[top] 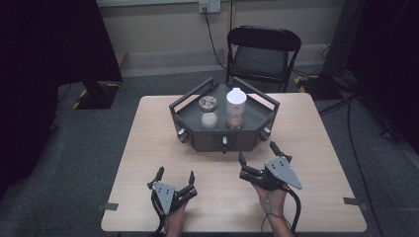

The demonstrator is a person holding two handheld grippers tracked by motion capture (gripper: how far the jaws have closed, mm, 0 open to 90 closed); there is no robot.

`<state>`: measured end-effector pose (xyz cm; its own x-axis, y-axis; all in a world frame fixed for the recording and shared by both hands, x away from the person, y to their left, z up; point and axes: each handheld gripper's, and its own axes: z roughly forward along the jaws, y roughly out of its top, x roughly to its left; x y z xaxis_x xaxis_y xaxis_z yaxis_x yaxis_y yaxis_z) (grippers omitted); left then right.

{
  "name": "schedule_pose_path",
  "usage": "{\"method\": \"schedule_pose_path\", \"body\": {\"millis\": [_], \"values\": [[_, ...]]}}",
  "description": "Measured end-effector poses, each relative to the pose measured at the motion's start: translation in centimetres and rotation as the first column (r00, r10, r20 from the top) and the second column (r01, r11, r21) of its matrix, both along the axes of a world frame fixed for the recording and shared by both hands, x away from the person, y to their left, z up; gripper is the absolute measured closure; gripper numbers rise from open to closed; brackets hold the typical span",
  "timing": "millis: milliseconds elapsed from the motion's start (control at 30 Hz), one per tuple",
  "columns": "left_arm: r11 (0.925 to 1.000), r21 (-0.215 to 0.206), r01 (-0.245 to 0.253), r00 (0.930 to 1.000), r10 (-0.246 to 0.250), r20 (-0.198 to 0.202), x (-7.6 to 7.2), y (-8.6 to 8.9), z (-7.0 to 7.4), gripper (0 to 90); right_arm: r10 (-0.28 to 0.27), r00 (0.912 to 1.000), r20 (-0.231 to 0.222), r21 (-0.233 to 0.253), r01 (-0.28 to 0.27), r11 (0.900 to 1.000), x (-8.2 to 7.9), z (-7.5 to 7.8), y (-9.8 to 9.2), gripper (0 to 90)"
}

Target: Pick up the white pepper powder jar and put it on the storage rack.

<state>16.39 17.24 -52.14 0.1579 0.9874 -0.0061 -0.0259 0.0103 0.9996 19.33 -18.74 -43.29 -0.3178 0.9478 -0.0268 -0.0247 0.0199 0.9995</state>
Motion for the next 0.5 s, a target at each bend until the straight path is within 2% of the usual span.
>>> {"method": "schedule_pose_path", "body": {"millis": [500], "values": [[1.0000, 0.001, 0.002, 1.0000, -0.002, 0.000, 0.0, 0.0, 0.0, 0.0, -0.034, 0.9993, -0.017, 0.004, 0.034, 0.999, -1.8, -2.5, -0.7, 0.0]]}}
